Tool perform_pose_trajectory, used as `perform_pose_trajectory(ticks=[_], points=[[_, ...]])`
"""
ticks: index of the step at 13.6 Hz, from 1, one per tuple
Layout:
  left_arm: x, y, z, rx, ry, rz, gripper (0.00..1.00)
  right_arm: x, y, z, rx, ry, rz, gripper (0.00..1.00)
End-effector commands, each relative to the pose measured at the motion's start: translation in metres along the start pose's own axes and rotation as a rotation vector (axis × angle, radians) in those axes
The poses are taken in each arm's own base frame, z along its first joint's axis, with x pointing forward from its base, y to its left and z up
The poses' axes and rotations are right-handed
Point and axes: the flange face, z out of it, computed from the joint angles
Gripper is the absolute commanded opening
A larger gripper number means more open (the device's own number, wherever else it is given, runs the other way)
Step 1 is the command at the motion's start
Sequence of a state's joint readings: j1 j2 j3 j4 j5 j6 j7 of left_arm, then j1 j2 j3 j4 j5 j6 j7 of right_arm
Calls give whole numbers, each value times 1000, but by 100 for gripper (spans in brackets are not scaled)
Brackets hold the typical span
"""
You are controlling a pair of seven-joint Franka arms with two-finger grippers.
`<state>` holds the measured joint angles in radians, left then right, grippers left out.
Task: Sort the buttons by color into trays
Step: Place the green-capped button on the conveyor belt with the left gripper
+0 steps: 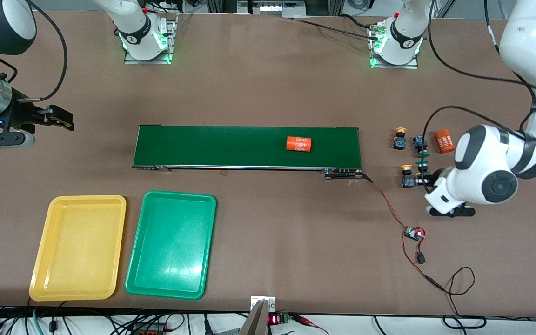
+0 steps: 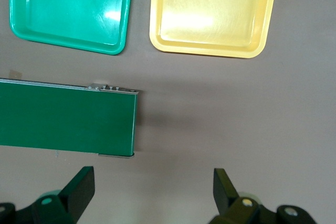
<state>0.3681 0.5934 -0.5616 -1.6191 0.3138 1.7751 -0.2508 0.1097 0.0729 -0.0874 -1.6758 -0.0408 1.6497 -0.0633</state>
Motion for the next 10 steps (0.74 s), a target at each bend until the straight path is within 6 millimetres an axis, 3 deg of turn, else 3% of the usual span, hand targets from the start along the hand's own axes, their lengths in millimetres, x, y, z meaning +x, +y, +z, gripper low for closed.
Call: perform_pose_trajectory(ticks=[1, 3, 6, 7, 10], points=[[-26, 70, -7, 12, -18, 64, 18, -1, 0, -1, -5, 5, -15, 100], [-43, 133, 1, -3, -24, 86, 18, -1, 0, -1, -5, 5, -15, 100], [-66, 211, 27, 1, 7, 49, 18, -1, 2, 1, -5, 2, -12, 100], [-69, 226, 30, -10, 27, 35, 18, -1, 2, 1, -3, 2, -12, 100], [-65, 236, 46, -43, 32, 28, 18, -1, 3, 1, 2, 2, -8, 100]])
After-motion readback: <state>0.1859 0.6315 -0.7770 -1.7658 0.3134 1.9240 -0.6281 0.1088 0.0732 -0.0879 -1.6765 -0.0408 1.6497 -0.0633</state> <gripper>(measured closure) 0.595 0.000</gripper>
